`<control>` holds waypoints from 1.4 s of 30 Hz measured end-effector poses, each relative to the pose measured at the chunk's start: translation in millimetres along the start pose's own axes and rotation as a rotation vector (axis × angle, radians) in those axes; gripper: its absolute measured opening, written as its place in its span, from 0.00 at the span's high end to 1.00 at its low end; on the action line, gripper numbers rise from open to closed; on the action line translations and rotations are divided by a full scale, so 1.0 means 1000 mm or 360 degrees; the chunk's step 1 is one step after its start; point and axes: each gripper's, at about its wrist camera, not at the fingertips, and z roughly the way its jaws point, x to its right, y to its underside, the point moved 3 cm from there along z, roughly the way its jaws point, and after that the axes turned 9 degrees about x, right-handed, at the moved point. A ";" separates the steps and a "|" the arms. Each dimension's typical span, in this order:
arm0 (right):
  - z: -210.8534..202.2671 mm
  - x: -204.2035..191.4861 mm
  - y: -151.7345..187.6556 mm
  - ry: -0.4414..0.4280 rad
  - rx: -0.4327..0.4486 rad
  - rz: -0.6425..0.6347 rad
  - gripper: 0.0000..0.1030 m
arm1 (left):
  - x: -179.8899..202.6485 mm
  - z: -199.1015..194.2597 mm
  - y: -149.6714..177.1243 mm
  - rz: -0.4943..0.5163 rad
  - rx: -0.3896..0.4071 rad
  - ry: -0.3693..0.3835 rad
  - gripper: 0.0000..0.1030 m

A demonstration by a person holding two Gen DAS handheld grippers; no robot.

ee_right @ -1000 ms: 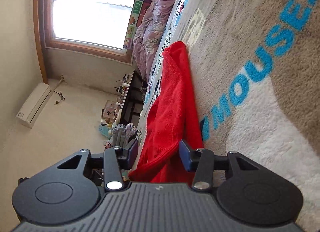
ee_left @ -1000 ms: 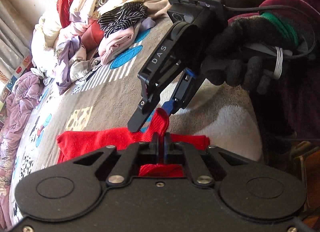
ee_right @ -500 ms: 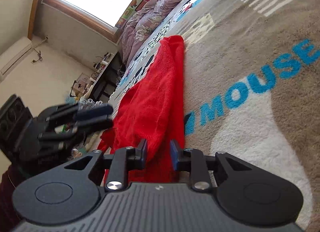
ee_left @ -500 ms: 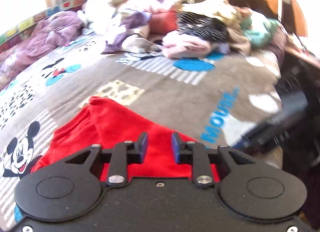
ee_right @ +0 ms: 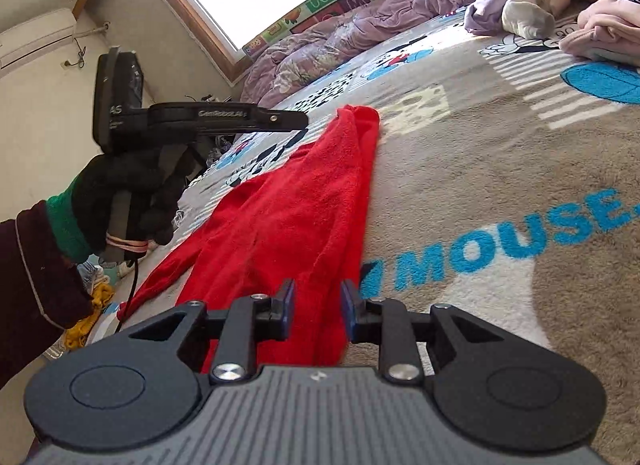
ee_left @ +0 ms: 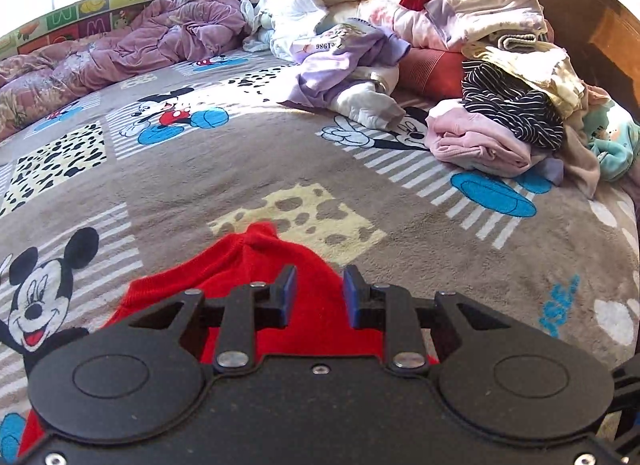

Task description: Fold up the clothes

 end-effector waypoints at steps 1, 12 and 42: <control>0.005 -0.002 0.002 0.0012 -0.0038 -0.0036 0.74 | 0.000 0.013 0.000 0.0030 -0.0025 -0.0034 0.78; 0.013 -0.006 0.009 0.0016 -0.0099 -0.0109 0.74 | -0.025 0.056 -0.001 -0.0042 -0.0139 -0.0132 0.78; 0.001 -0.055 0.023 0.0166 -0.0146 -0.0583 0.74 | 0.047 -0.041 0.083 -0.0328 -0.0225 -0.0173 0.78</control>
